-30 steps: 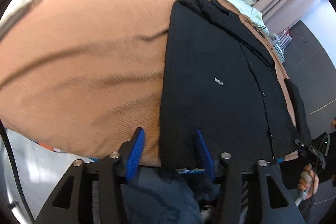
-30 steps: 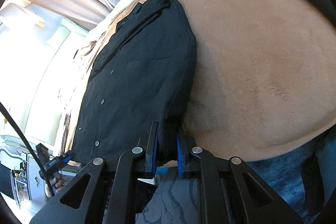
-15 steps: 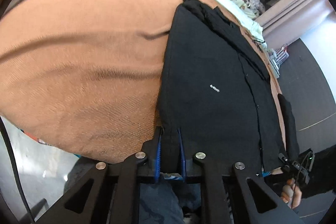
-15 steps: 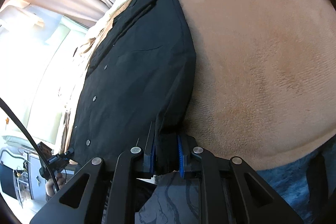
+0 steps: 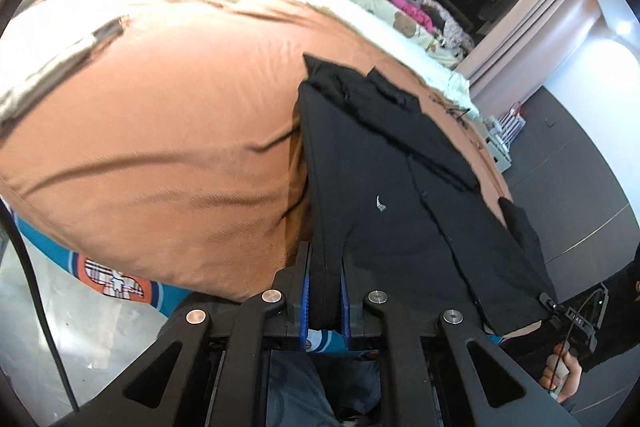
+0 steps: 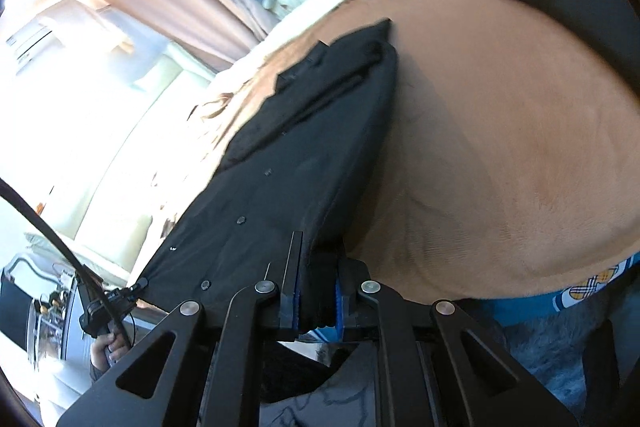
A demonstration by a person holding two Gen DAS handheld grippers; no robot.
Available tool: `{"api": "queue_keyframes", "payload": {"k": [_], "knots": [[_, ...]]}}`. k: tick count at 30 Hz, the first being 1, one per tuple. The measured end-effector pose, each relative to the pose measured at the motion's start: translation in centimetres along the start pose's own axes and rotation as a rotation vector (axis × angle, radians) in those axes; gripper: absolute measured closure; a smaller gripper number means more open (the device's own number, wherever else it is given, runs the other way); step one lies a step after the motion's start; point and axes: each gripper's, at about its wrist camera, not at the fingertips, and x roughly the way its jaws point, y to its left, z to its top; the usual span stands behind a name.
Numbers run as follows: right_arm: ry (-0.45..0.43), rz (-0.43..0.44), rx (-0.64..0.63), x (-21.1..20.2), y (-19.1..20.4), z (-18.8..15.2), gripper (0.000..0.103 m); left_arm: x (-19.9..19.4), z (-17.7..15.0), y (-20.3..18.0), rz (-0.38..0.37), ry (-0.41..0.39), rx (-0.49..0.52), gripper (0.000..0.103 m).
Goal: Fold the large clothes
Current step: 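Fold the hem up toward the collar with both tools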
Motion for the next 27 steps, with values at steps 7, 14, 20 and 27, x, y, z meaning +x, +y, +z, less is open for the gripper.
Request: {"api": "queue_keyframes", "payload": {"k": [7,14,20,27], "knots": [[-0.058,0.059,-0.079,-5.3,2.1,-0.8,0.095,-7.1,0.8,-2.0,-0.037,-0.091,0.014,0.091],[-0.086,0.119,-0.11,-8.9,3.2,-2.5,0.095,-11.8,0.0,-3.0,-0.056,-0.159,0.014,0.091],[-0.095,0.097,-0.131,-7.7,2.3,-1.9,0.095,-11.6,0.7,-3.1,-0.059,-0.161,0.022,0.091],[-0.114,0.087,-0.144,-7.6,3.4,0.6,0.095,-10.0,4.4,-4.1,-0.051,-0.171,0.04,0.091]]}}
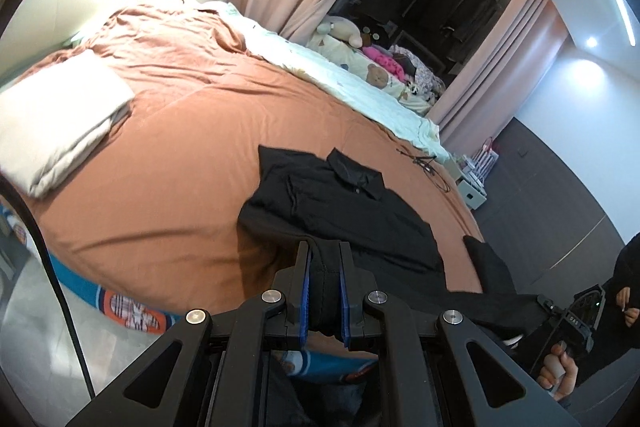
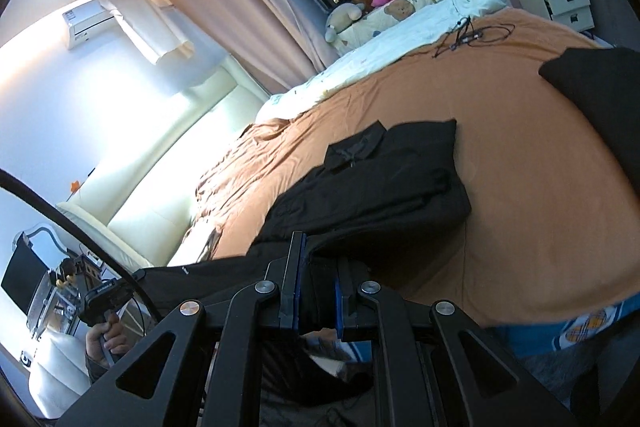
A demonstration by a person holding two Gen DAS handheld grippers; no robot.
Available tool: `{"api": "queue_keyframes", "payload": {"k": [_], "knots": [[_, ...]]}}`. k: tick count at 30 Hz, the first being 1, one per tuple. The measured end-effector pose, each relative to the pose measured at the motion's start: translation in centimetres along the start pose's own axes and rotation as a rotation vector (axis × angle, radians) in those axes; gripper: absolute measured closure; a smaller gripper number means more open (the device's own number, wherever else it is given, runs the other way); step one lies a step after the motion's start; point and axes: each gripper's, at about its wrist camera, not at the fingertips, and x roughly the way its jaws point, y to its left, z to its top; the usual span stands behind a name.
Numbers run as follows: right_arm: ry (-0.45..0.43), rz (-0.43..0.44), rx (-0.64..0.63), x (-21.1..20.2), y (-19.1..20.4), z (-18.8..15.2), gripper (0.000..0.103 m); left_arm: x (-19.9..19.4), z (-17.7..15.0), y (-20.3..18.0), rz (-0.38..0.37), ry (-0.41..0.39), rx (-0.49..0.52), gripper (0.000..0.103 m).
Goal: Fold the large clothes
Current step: 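Fold the hem up toward the collar with both tools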
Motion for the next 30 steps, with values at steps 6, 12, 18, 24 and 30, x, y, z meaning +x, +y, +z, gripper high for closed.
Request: {"api": "queue_keyframes", "payload": {"k": [6,12,18,24,30], "knots": [[-0.039,-0.023,-0.038,2.5,1.4,3.9,0.095,2.0,5.1,-2.1,0.005,-0.037,0.042,0.091],[-0.063,-0.045,-0.057,6.0,1.7,7.0,0.095,5.2,10.3,-3.9,0.021,-0.045,0.072,0.091],[-0.054,-0.098,-0.06,10.2,1.7,9.3,0.095,9.9,13.8,-4.4,0.054,-0.026,0.087,0.091],[-0.039,-0.138,-0.04,14.0,1.6,11.4,0.095,15.2,16.6,-4.1,0.075,0.01,0.089,0.091],[0.018,-0.204,-0.032,19.0,1.3,14.1,0.095,21.8,18.6,-2.9,0.111,0.069,0.09,0.091]]}}
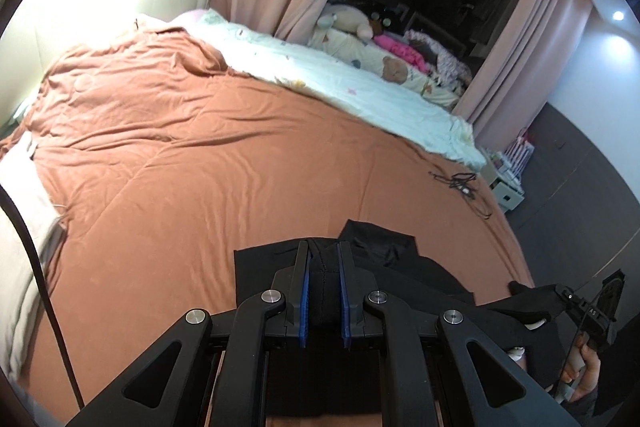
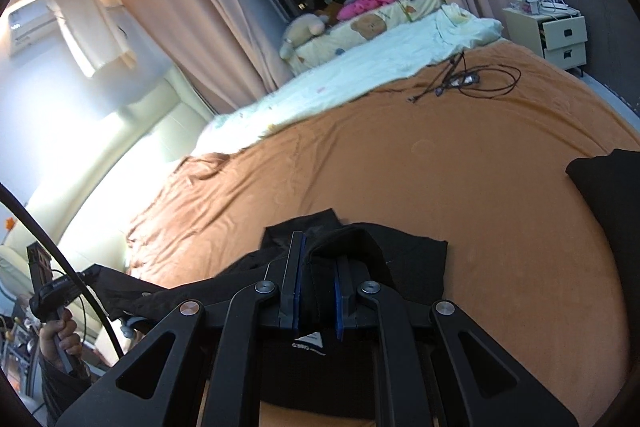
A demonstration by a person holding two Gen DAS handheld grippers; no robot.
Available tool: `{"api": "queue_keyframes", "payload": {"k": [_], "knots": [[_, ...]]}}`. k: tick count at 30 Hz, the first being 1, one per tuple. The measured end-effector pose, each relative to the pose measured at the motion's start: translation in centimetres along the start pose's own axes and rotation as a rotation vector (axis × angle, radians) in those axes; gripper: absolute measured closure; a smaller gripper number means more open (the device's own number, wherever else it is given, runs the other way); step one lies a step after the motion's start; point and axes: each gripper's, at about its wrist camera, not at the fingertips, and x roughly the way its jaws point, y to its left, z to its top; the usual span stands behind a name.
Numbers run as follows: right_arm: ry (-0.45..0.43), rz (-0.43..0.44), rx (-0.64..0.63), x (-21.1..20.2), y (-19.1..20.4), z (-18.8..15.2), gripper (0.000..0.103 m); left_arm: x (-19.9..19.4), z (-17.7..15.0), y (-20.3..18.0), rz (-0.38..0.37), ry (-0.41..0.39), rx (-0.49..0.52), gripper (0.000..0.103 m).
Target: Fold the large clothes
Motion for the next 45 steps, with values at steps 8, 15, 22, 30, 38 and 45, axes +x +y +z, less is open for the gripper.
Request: {"api": "queue_keyframes", "payload": {"k": [8,15,22,30,38,45], "knots": [[0.109,-0.103,0.075,8.9,-1.1,2.7,0.094,9.6,1.4,1.5,0.04,0.098,0.002,0.091],[0.17,-0.154,0.135,15.5,-0.7,4.1,0.092,17.5,1.1,3.4,0.102,0.177,0.004,0.088],[0.165,-0.161,0.145,17.8,-0.3,6.1,0.034,19.3,1.6,4.4,0.119,0.158,0.001,0.025],[0.197,-0.241,0.037,17.1,1.6,5.9,0.028,19.5,-0.6,5.2,0.167,0.23,0.062,0.024],[0.378,-0.332,-0.148,17.5,3.6,2.8,0.028,19.6,-5.4,6.8,0.244,0.354,0.137,0.024],[0.445,-0.441,-0.191,19.9,2.9,1.5,0.029,21.7,-8.0,8.2,0.324,0.426,0.18,0.038]]}}
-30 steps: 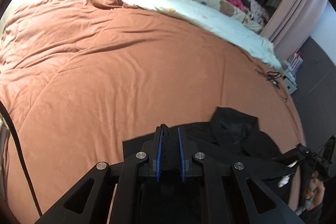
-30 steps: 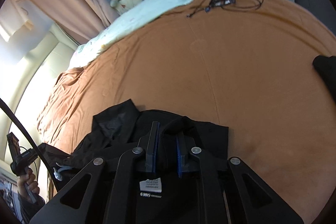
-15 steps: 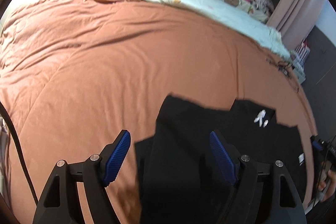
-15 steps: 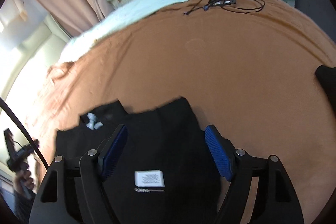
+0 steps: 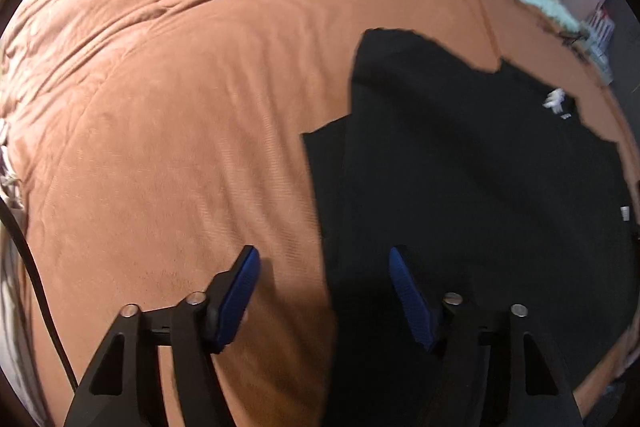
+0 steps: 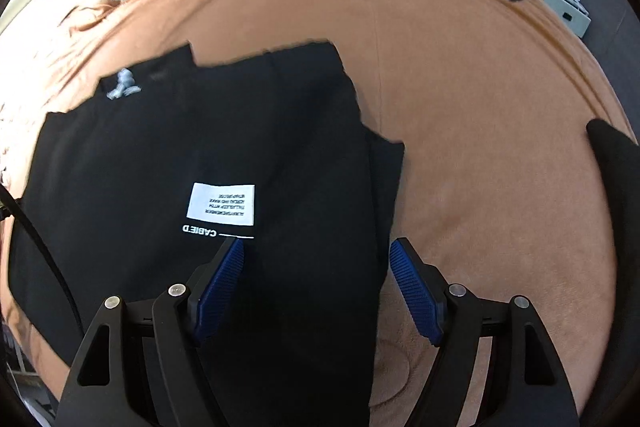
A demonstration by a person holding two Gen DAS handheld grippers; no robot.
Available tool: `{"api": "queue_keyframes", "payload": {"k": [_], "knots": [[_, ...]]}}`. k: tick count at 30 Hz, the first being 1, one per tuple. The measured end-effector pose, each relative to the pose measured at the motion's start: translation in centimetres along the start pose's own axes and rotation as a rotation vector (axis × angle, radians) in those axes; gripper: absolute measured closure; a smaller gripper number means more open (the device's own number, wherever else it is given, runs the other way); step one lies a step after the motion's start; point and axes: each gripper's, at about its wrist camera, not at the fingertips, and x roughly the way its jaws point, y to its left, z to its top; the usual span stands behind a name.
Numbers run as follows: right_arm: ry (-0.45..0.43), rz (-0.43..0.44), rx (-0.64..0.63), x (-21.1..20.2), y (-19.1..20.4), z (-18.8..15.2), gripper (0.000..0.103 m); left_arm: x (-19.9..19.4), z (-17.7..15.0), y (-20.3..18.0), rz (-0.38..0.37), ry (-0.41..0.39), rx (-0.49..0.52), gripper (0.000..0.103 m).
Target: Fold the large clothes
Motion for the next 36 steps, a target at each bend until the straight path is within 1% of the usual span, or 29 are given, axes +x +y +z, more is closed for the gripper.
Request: {"api": "queue_keyframes", "payload": {"k": [1,2,3,4,5,6,8,10,13,16,18,20,21,22,23,25,28,29,32,34,36], "knots": [[-0.003,-0.054,0.013,0.3,-0.2,0.3,0.029,0.3,0.1,0.1,0.06,-0.024,0.008,0.039],[-0.014,-0.094,0.033,0.3,-0.5,0.6,0.029,0.3,0.2,0.1,0.097,-0.035,0.007,0.042],[-0.023,-0.122,0.05,0.0,-0.7,0.9,0.034,0.3,0.3,0.3,0.13,-0.039,-0.004,0.048],[-0.026,-0.136,0.066,-0.5,-0.8,1.3,0.044,0.3,0.4,0.5,0.161,-0.029,-0.019,0.067],[-0.031,-0.136,0.074,-1.0,-0.8,1.5,0.049,0.1,0.4,0.8,0.172,-0.016,-0.04,0.071],[-0.045,-0.132,0.076,-1.8,-0.6,1.7,0.053,-0.4,0.3,1.2,0.141,-0.023,-0.061,0.071],[-0.078,-0.122,0.051,-3.6,0.1,1.7,0.053,-1.8,0.0,1.2,0.089,-0.048,-0.066,0.071],[-0.104,-0.088,0.031,-5.2,0.8,1.4,0.053,-3.4,-0.4,0.4,0.08,-0.075,-0.029,0.071],[-0.127,-0.012,0.005,-7.2,2.3,0.5,0.053,-5.1,-1.1,-0.6,0.034,-0.091,-0.009,0.071],[-0.129,0.07,-0.039,-8.7,4.3,-0.9,0.053,-6.7,-2.7,-2.0,-0.025,-0.104,0.008,0.07],[-0.125,0.117,-0.074,-9.3,6.2,-2.0,0.053,-7.1,-3.8,-3.3,-0.047,-0.102,0.021,0.069],[-0.121,0.157,-0.092,-9.7,7.2,-3.1,0.053,-7.4,-5.1,-4.7,-0.08,-0.096,0.038,0.068],[-0.121,0.181,-0.103,-9.7,7.7,-3.4,0.053,-7.4,-5.8,-5.6,-0.096,-0.091,0.049,0.066],[-0.12,0.201,-0.119,-9.9,8.0,-3.9,0.053,-7.2,-6.5,-6.6,-0.113,-0.083,0.064,0.059],[-0.115,0.217,-0.134,-9.9,8.6,-4.9,0.053,-7.0,-6.9,-7.7,-0.119,-0.079,0.075,0.049],[-0.095,0.249,-0.164,-9.1,9.8,-6.1,0.053,-6.7,-8.0,-9.3,-0.12,-0.072,0.102,0.043],[-0.073,0.27,-0.198,-8.0,11.4,-7.3,0.053,-5.7,-9.5,-11.1,-0.09,-0.042,0.141,0.042],[-0.062,0.259,-0.209,-7.2,11.6,-7.5,0.053,-5.3,-9.9,-11.5,-0.066,-0.04,0.155,0.041],[-0.028,0.206,-0.238,-5.6,11.7,-8.7,0.053,-4.7,-10.9,-11.7,-0.019,-0.037,0.183,0.04],[-0.024,0.193,-0.244,-5.2,10.8,-9.5,0.052,-4.7,-10.9,-10.8,-0.006,-0.033,0.172,0.04],[-0.013,0.172,-0.238,-5.3,10.1,-9.9,0.052,-5.0,-11.0,-9.6,-0.003,-0.026,0.138,0.04]]}}
